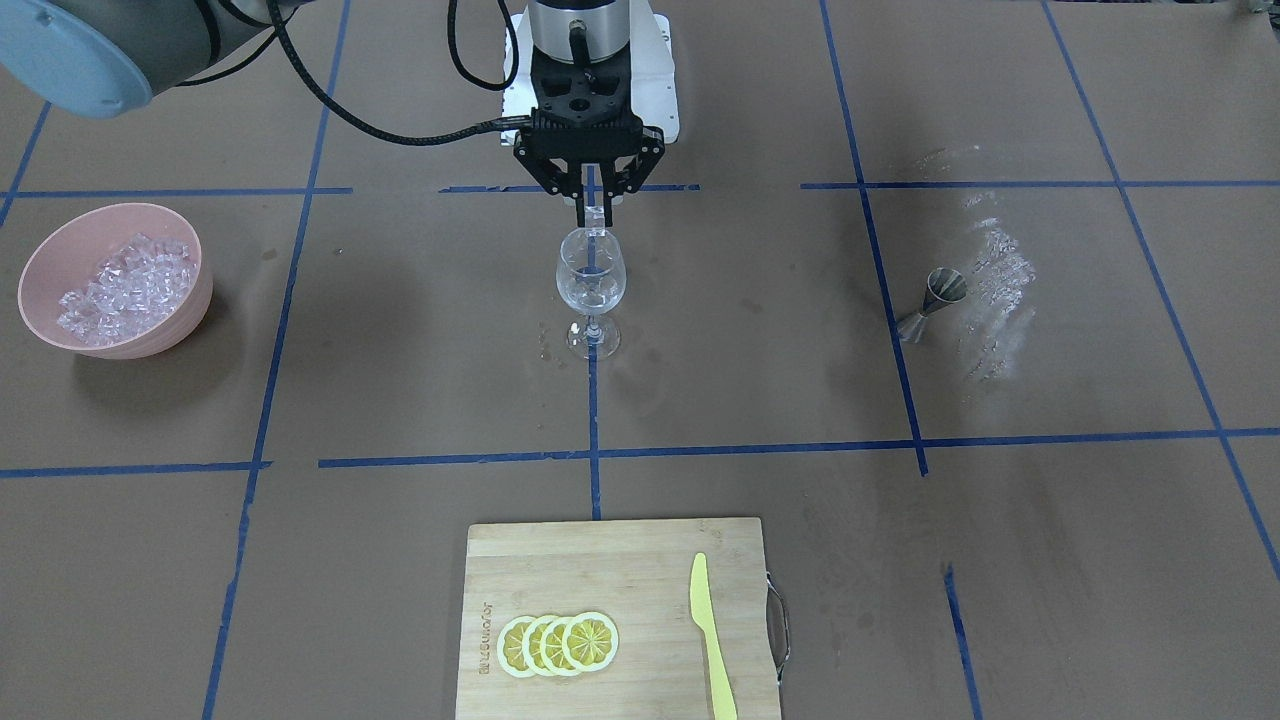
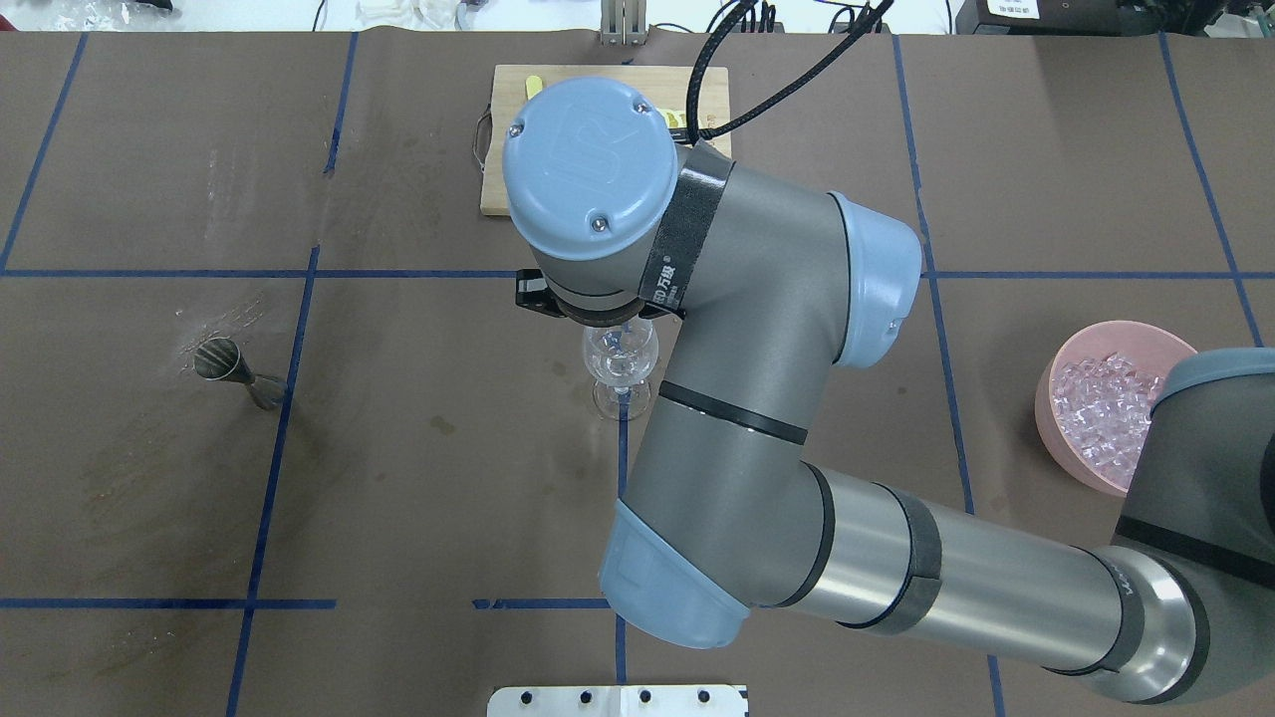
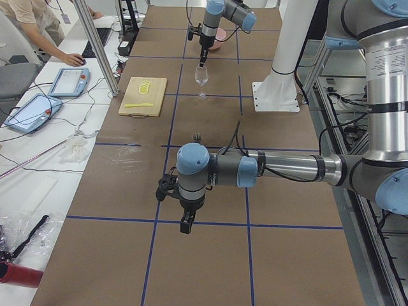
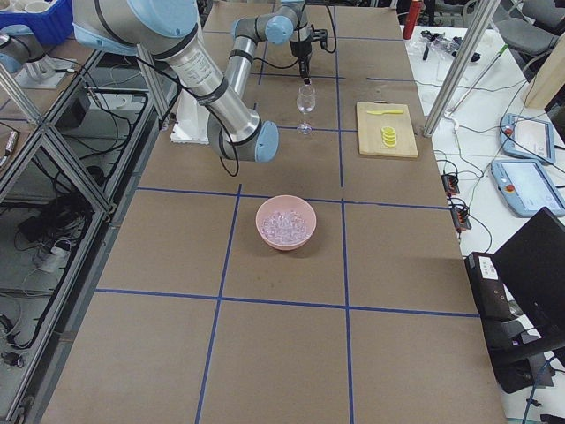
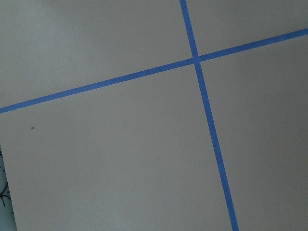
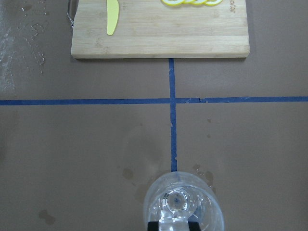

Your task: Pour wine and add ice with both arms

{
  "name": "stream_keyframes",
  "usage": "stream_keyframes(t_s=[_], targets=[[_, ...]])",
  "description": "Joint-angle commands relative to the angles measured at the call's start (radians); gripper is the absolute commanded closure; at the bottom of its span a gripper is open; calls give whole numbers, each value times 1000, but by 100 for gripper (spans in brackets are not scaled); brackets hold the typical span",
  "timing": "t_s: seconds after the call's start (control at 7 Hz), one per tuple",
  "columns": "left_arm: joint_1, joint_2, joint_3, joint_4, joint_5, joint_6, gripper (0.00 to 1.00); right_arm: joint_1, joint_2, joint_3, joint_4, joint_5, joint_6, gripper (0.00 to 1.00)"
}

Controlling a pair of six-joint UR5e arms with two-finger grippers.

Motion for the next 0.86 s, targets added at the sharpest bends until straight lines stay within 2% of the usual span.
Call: stream_keyframes(t_s=[0.0,0.14,0.29,0.43,0.71], targets=[[-1,7,-2,-2,-1,1,0,-3,-9,-4,0,-5,-5,96],[-1,7,-2,-2,-1,1,0,-3,-10,-4,-1,-5,-7,94],[-1,7,-2,-2,-1,1,0,-3,-10,-4,-1,-5,-8,35],[-1,7,-2,-2,1,-1,0,-3,-12,-1,-4,-3,-7,0],[-1,4,0,-2,1,-1,0,-3,-33,23,-4,0,-8,0]])
